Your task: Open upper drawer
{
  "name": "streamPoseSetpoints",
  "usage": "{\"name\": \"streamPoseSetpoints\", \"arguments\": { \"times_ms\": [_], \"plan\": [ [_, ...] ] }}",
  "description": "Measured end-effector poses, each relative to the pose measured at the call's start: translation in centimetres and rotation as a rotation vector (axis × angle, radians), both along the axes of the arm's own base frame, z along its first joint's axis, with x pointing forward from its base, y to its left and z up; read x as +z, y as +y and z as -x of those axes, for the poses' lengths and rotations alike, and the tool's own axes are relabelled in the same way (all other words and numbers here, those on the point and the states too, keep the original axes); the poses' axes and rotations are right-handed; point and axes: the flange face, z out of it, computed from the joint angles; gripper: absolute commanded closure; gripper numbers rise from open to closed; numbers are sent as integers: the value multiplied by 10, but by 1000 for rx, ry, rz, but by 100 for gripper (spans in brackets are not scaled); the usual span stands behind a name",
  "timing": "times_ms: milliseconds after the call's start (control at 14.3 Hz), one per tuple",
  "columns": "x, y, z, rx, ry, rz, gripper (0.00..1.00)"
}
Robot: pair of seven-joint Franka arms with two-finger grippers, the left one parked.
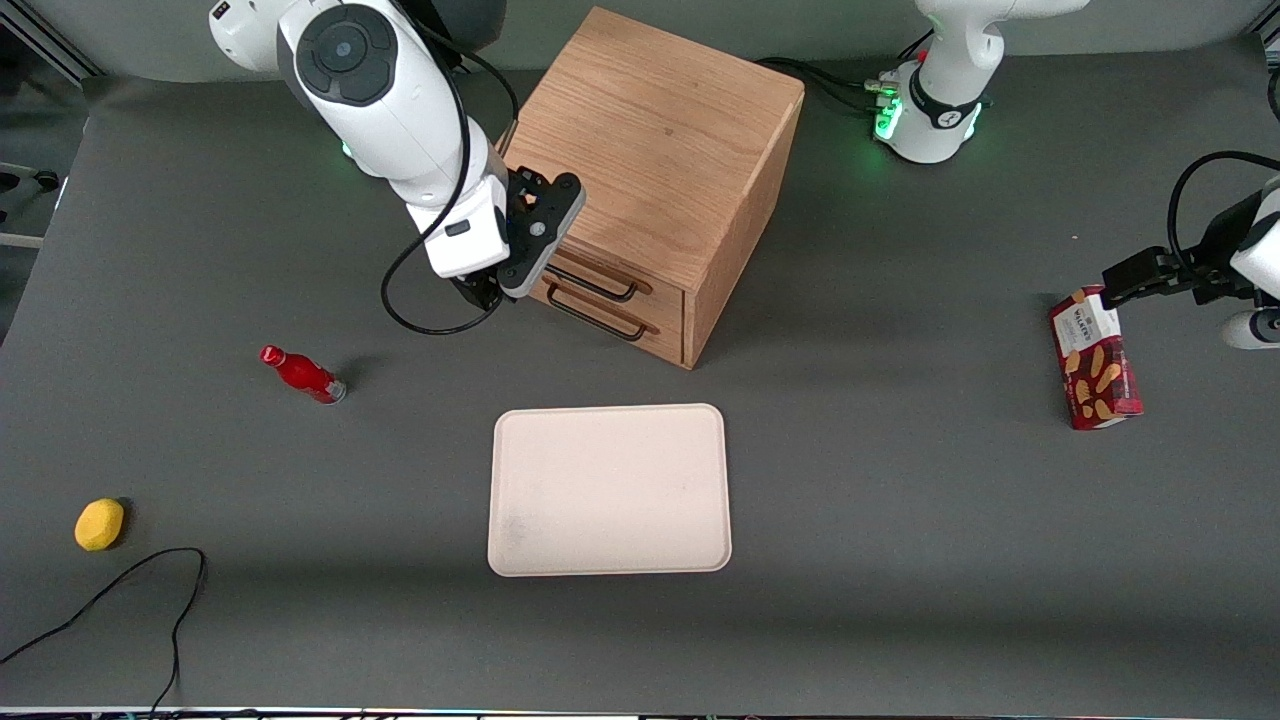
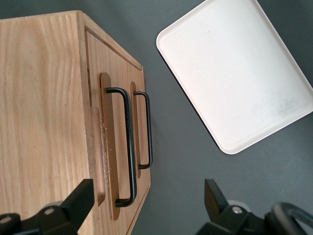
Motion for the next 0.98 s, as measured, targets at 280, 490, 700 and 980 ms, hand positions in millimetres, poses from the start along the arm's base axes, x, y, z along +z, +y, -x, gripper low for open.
{"name": "streamPoseSetpoints", "arguments": {
  "times_ms": [280, 490, 700, 980],
  "plan": [
    [-23, 3, 2, -2, 5, -3, 0],
    [-44, 8, 6, 2, 2, -4, 0],
    [-55, 10, 8, 4, 0, -3, 0],
    [-70, 9, 9, -3, -5, -4, 0]
  ]
}}
